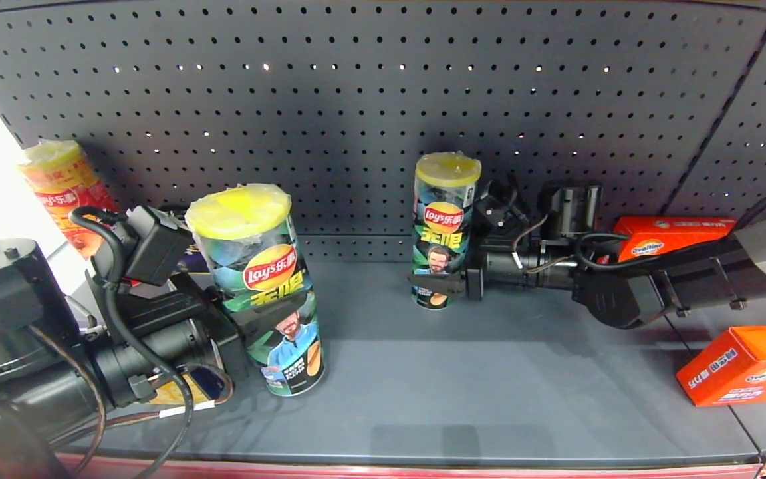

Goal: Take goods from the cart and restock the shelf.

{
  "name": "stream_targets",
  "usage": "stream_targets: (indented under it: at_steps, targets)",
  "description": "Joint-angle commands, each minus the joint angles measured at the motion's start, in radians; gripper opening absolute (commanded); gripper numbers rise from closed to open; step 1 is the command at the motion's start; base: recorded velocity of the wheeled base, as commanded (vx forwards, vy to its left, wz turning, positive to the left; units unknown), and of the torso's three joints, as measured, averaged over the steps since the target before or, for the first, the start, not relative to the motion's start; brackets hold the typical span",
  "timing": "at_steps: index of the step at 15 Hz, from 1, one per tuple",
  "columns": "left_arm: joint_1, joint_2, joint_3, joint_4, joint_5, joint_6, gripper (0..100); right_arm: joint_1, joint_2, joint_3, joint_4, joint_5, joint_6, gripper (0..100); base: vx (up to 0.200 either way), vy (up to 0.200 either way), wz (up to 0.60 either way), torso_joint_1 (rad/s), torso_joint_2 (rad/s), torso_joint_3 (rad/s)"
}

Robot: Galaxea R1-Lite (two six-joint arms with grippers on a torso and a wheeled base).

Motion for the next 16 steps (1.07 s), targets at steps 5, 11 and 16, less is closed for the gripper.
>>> stream_targets:
  at_steps: [5,11,16]
  targets:
    - [0.001,-0.003,0.008,0.000,0.000,0.000,0,-0.004,-0.017,0.018,-0.019,0.002,0.006,0,0.000,0.000,0.00,0.000,0.00,0.000]
    - [0.000,-0.003,0.011,0.000,0.000,0.003,0,-0.010,-0.219,0.181,-0.025,0.005,0.003,0,0.000,0.000,0.00,0.000,0.00,0.000]
    - [-0.002,-0.002,0.007,0.000,0.000,0.003,0,0.033,-0.454,0.494,-0.132,0.002,0.003,0,0.000,0.000,0.00,0.000,0.00,0.000]
